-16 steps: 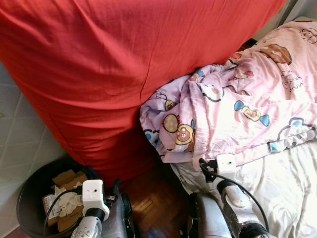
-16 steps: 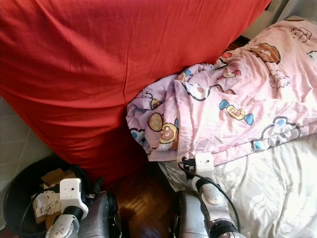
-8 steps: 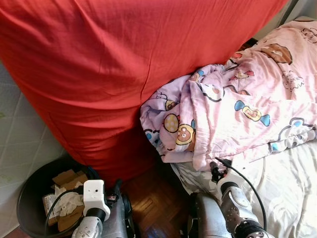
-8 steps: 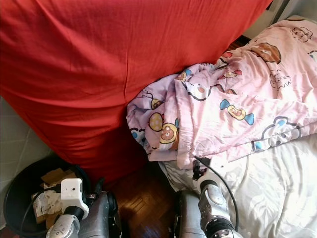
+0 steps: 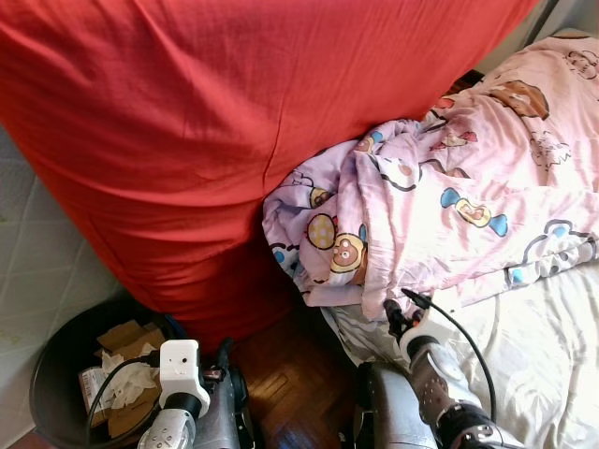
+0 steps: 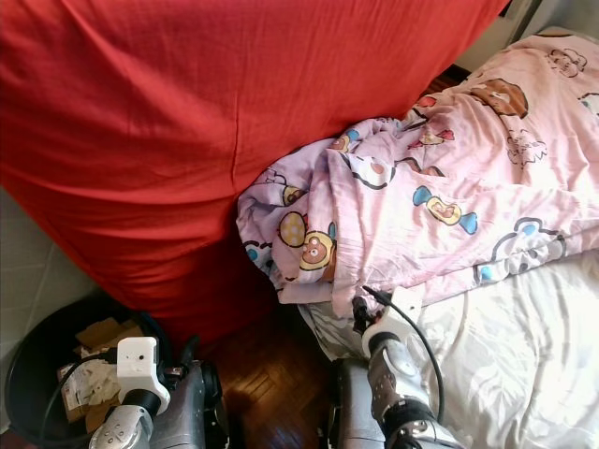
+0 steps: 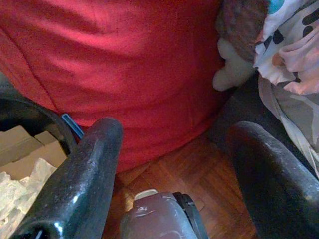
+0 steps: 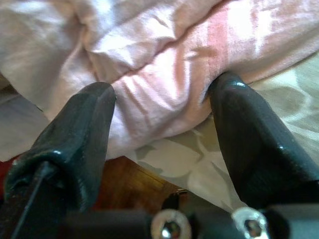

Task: Clean up the room

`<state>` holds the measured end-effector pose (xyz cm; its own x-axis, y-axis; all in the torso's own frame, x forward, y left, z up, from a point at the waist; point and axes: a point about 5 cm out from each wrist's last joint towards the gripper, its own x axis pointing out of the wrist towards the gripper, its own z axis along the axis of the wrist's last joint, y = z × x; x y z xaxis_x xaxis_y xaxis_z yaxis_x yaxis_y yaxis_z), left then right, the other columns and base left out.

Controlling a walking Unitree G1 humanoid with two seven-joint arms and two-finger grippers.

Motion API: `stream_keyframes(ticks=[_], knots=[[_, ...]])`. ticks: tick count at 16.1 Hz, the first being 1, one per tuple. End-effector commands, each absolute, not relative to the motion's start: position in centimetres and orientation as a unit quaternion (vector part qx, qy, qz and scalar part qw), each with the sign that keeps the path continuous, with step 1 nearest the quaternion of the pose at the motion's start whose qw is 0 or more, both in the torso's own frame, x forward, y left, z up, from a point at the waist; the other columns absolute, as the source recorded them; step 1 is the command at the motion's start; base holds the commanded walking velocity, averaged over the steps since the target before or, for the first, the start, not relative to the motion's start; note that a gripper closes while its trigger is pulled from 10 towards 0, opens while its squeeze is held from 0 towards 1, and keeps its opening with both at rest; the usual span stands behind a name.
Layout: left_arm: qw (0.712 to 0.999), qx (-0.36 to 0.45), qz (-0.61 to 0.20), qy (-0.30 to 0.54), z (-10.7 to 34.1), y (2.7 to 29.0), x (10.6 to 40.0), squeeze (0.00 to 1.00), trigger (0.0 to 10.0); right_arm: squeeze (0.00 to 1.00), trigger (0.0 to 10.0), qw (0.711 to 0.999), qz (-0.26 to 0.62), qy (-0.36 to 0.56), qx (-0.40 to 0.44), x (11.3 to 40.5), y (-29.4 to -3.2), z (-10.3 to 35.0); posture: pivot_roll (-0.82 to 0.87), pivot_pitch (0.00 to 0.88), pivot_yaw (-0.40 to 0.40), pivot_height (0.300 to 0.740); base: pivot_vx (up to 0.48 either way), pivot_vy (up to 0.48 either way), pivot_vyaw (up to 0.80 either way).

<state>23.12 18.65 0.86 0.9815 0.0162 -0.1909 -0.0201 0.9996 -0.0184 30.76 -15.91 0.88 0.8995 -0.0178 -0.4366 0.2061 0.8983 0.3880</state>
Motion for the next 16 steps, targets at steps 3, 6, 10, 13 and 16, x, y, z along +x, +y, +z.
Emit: stream_keyframes(ticks=[3, 6, 10, 13, 16], knots=[[0.993, -0.011, 0.012, 0.121, -0.2, 18.6, 22.1, 0.00, 10.0, 0.00, 10.0, 0.942, -0.050, 0.247, 0.221, 30.1, -15.3, 0.0, 0.02, 0.230, -0.026, 0.584, 0.000, 0.000, 0.00], [0.992, -0.011, 0.013, 0.122, -0.3, 18.6, 21.9, 0.00, 10.0, 0.00, 8.2, 0.941, -0.051, 0.257, 0.214, 29.7, -15.4, -0.5, 0.02, 0.236, -0.026, 0.584, 0.000, 0.000, 0.00], [0.992, -0.011, 0.010, 0.123, -0.3, 18.4, 21.2, 0.00, 10.0, 0.00, 10.0, 0.941, -0.064, 0.258, 0.211, 29.1, -15.9, -0.9, 0.02, 0.260, -0.026, 0.584, 0.000, 0.000, 0.00], [0.992, -0.004, 0.003, 0.124, -0.3, 18.3, 20.8, 0.00, 10.0, 0.00, 10.0, 0.943, -0.068, 0.243, 0.217, 29.4, -16.1, -0.6, 0.03, 0.280, -0.021, 0.584, 0.000, 0.000, 0.00], [0.992, 0.001, 0.001, 0.125, -0.2, 18.4, 20.2, 0.00, 10.0, 0.00, 10.0, 0.947, -0.064, 0.202, 0.240, 30.2, -16.1, 0.4, 0.04, 0.296, -0.016, 0.584, 0.000, 0.000, 0.00]])
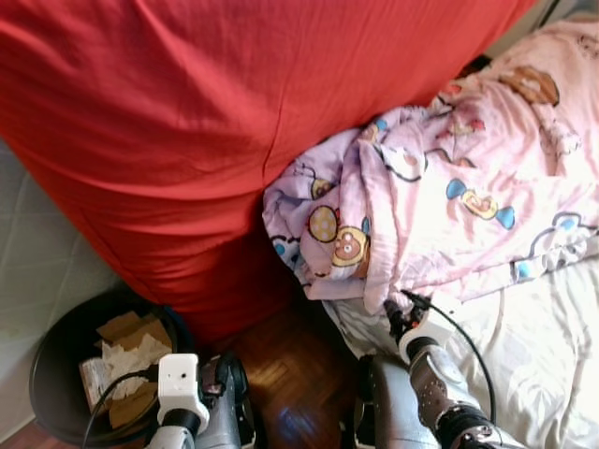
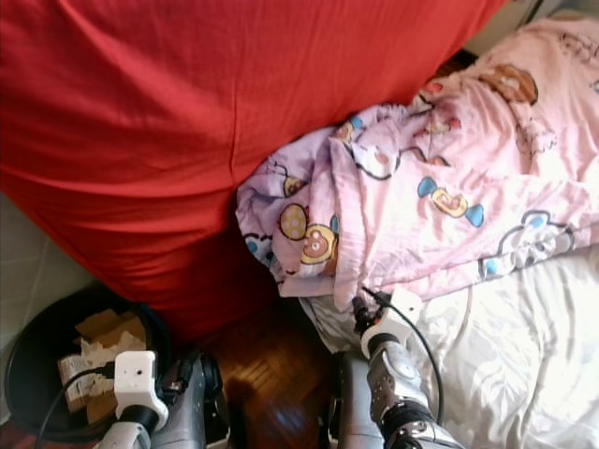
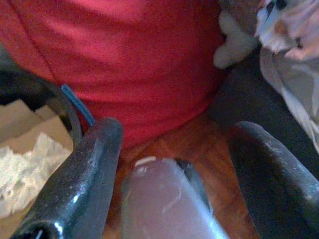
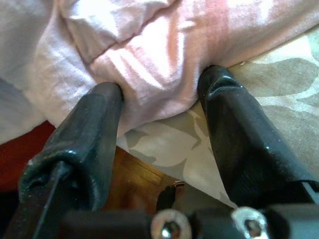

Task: Clean up the room

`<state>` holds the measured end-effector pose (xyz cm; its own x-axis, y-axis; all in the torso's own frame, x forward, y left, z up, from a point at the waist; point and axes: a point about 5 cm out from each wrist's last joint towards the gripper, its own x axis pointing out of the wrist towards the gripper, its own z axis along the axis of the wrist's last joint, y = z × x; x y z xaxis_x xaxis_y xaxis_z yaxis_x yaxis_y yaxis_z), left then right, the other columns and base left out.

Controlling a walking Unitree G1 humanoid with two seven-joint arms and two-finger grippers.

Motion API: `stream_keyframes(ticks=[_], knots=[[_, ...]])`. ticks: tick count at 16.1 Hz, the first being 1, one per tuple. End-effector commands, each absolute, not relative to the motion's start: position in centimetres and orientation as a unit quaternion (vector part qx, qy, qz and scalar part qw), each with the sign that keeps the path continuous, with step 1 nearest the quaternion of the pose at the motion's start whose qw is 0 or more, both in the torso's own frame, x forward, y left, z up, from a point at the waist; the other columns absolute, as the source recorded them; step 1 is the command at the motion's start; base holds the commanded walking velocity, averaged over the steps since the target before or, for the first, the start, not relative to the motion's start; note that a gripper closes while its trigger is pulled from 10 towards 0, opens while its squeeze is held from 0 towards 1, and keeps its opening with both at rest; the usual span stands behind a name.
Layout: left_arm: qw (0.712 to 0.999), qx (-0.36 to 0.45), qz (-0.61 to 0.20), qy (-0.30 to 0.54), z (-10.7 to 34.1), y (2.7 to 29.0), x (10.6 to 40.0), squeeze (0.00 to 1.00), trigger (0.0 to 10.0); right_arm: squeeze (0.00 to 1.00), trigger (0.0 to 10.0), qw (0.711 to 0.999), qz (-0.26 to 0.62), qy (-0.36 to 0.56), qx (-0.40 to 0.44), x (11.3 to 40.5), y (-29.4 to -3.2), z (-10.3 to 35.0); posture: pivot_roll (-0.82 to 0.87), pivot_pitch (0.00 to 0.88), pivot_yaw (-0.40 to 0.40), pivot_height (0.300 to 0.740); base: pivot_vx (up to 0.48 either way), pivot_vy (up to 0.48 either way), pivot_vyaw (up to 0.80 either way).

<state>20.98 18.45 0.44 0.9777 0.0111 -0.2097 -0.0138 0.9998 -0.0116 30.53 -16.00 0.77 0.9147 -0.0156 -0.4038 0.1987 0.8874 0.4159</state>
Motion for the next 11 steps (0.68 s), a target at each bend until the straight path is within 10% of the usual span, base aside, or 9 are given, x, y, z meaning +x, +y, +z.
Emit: stream_keyframes(ticks=[1, 11], knots=[[0.992, 0.002, 0.001, 0.126, -0.2, 18.4, 20.0, 0.00, 10.0, 0.00, 10.0, 0.948, -0.058, 0.197, 0.245, 30.4, -15.9, 0.6, 0.04, 0.302, -0.014, 0.584, 0.000, 0.000, 0.00], [0.992, 0.008, -0.002, 0.129, 0.1, 18.3, 19.9, 0.00, 10.0, 0.00, 10.0, 0.946, -0.015, 0.131, 0.295, 31.3, -14.9, 2.1, 0.04, 0.311, -0.012, 0.584, 0.000, 0.000, 0.00]])
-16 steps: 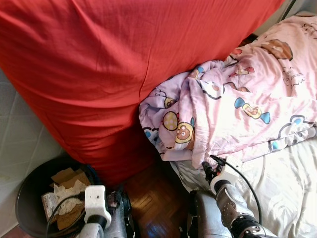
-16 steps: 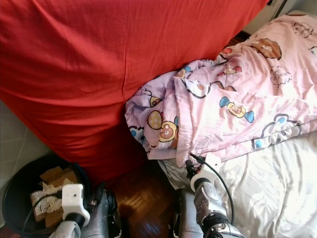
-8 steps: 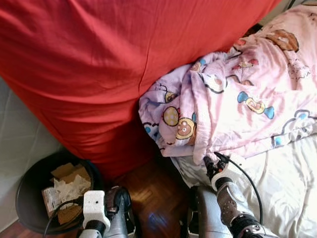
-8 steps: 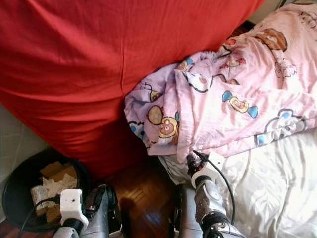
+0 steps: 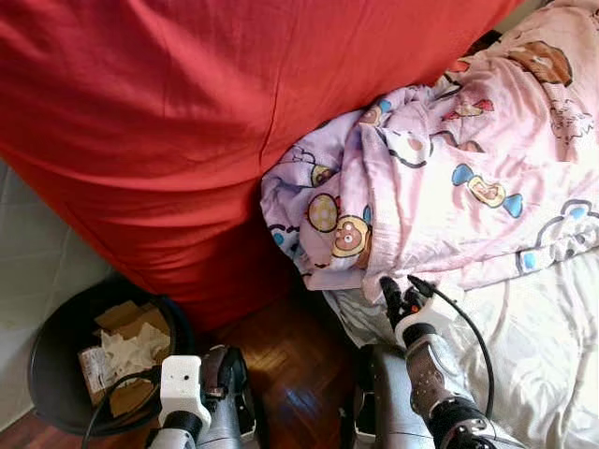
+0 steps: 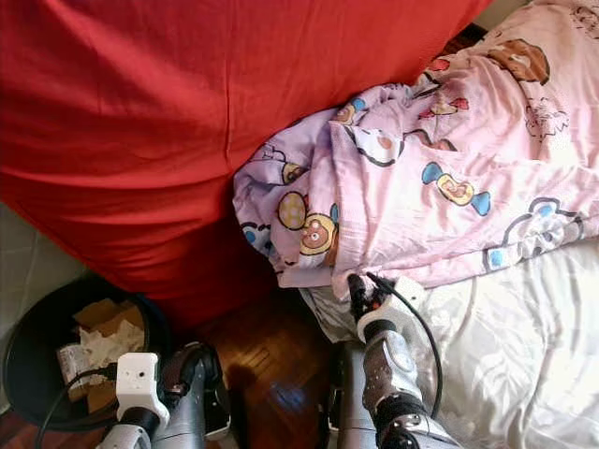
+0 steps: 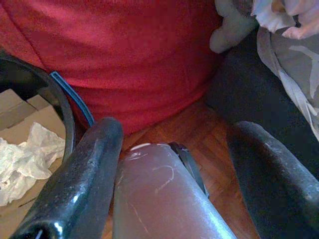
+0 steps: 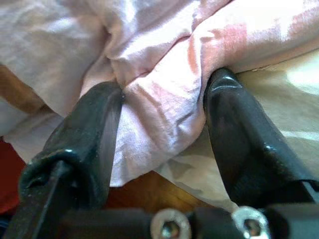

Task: Clean up the room

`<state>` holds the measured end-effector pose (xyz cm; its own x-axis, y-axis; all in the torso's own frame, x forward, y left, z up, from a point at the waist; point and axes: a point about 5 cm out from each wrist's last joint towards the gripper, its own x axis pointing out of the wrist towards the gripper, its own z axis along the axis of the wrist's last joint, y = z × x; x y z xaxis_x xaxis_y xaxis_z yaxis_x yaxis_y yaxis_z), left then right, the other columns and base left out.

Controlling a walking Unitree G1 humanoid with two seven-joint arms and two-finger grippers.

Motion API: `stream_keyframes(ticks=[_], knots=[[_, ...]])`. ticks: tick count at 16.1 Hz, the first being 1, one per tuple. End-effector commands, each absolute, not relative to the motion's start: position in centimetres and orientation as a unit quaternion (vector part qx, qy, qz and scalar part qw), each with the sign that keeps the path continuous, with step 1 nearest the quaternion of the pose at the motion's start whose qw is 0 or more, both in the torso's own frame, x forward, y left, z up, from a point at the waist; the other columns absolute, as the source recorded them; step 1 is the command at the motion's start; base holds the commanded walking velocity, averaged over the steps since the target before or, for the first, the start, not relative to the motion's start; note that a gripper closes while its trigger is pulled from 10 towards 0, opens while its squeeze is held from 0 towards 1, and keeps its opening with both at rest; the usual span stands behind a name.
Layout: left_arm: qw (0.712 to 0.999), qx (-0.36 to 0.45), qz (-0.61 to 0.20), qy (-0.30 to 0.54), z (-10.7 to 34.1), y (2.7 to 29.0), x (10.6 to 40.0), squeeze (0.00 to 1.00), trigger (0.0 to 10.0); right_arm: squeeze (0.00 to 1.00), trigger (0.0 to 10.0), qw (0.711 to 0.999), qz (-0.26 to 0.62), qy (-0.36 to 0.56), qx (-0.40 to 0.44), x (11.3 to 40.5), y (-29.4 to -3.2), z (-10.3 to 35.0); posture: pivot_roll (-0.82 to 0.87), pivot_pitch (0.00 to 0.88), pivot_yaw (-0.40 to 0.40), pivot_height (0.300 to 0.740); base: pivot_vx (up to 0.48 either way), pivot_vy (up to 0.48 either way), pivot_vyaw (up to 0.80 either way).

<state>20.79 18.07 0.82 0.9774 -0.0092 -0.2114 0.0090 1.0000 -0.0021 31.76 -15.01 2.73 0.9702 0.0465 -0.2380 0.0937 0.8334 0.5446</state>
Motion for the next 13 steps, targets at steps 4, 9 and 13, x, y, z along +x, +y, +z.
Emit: stream_keyframes(ticks=[4, 9, 13], knots=[[0.991, 0.009, -0.001, 0.133, 0.03, 18.32, 19.95, 0.00, 10.0, 0.00, 0.0, 0.944, -0.019, 0.151, 0.294, 30.77, -14.88, 1.42, 0.04, 0.308, -0.013, 0.584, 0.000, 0.000, 0.00], [0.991, 0.009, -0.004, 0.135, -0.01, 18.25, 20.07, 0.00, 10.0, 0.00, 0.0, 0.944, -0.023, 0.153, 0.293, 30.76, -15.17, 1.38, 0.04, 0.298, -0.013, 0.584, 0.000, 0.000, 0.00], [0.990, 0.009, -0.005, 0.138, -0.16, 18.10, 19.94, 0.00, 10.0, 0.00, 0.0, 0.944, -0.025, 0.155, 0.291, 30.67, -15.25, 1.28, 0.04, 0.296, -0.014, 0.584, 0.000, 0.000, 0.00]])
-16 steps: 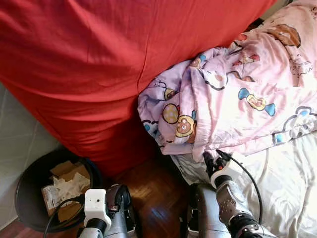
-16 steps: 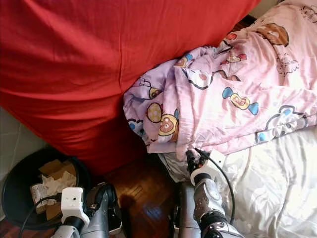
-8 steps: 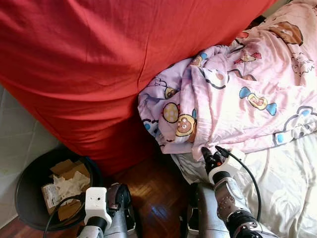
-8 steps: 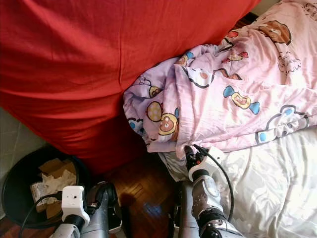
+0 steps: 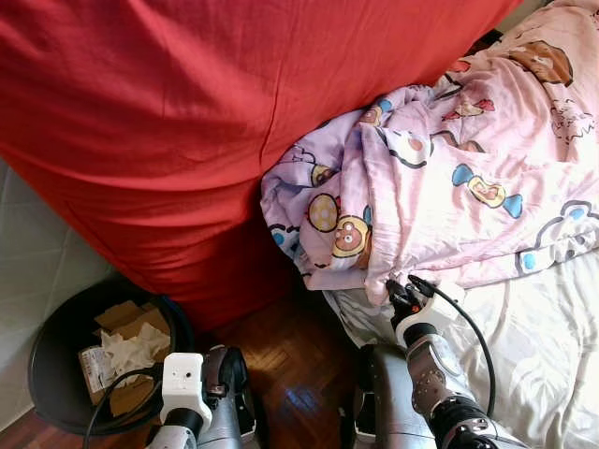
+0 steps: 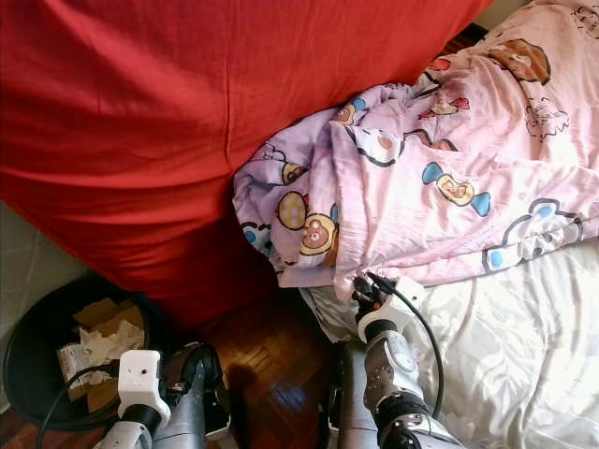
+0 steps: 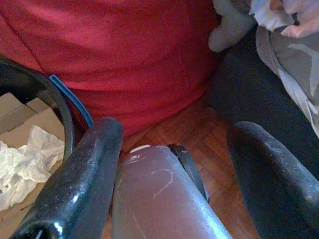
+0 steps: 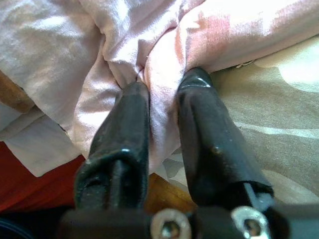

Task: Clean up the room

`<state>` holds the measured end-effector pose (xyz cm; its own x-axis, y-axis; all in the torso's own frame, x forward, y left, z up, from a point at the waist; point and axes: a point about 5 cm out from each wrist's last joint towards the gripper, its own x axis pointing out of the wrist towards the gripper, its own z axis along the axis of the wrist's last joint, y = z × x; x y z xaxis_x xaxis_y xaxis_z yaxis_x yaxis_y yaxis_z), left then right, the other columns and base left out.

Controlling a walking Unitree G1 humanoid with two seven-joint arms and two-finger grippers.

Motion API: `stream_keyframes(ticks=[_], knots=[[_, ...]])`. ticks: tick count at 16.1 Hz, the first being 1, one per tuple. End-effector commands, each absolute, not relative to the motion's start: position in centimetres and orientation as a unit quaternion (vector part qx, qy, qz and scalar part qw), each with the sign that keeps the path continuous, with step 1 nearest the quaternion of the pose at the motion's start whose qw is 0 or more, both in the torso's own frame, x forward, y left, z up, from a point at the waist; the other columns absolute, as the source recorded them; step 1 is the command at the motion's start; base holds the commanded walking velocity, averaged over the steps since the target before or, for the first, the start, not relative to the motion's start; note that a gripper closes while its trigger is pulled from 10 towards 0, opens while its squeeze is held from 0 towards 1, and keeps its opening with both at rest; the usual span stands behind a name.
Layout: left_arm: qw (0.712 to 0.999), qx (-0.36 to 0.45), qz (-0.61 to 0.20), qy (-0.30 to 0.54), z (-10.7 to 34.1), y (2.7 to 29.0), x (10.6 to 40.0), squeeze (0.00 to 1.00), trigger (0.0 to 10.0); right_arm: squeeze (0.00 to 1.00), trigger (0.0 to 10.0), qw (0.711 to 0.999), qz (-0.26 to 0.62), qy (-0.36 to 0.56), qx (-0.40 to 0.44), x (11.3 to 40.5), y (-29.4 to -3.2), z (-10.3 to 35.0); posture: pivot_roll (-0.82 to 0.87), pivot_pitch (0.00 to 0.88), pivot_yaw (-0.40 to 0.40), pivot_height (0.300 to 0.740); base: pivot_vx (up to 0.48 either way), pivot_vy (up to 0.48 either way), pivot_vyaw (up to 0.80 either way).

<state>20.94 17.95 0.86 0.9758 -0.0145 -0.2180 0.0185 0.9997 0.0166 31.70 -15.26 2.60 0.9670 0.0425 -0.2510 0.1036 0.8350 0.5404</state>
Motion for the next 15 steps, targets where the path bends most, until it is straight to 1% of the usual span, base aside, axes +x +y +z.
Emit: stream_keyframes(ticks=[1, 6, 10, 11, 12, 15], knots=[[0.990, 0.009, -0.005, 0.138, -0.2, 18.1, 20.0, 0.00, 10.0, 0.00, 0.0, 0.944, -0.026, 0.155, 0.291, 30.6, -15.3, 1.2, 0.04, 0.292, -0.014, 0.584, 0.000, 0.000, 0.00], [0.990, 0.008, -0.006, 0.138, -0.3, 18.0, 20.7, 0.00, 10.0, 0.00, 0.0, 0.944, -0.036, 0.156, 0.288, 30.3, -15.7, 0.9, 0.03, 0.263, -0.013, 0.584, 0.000, 0.000, 0.00], [0.991, 0.008, -0.005, 0.136, -0.3, 18.1, 22.2, 0.00, 10.0, 0.00, 0.0, 0.948, -0.062, 0.154, 0.271, 29.5, -17.1, 0.4, 0.02, 0.213, -0.008, 0.584, 0.000, 0.000, 0.00], [0.991, 0.008, -0.004, 0.137, -0.3, 18.2, 22.4, 0.00, 10.0, 0.00, 8.5, 0.953, -0.060, 0.152, 0.256, 29.3, -17.2, 0.4, 0.01, 0.203, -0.007, 0.584, 0.000, 0.000, 0.00], [0.990, 0.007, -0.001, 0.138, -0.4, 18.3, 22.7, 0.00, 10.0, 0.00, 10.0, 0.957, -0.064, 0.142, 0.245, 29.1, -17.7, 0.4, 0.00, 0.179, -0.003, 0.584, 0.000, 0.000, 0.00], [0.991, 0.006, 0.003, 0.137, -0.3, 18.5, 23.7, 0.00, 10.0, 0.00, 10.0, 0.966, -0.085, 0.106, 0.221, 28.8, -19.3, 0.9, -0.02, 0.151, 0.006, 0.589, 0.000, 0.000, 0.00]])
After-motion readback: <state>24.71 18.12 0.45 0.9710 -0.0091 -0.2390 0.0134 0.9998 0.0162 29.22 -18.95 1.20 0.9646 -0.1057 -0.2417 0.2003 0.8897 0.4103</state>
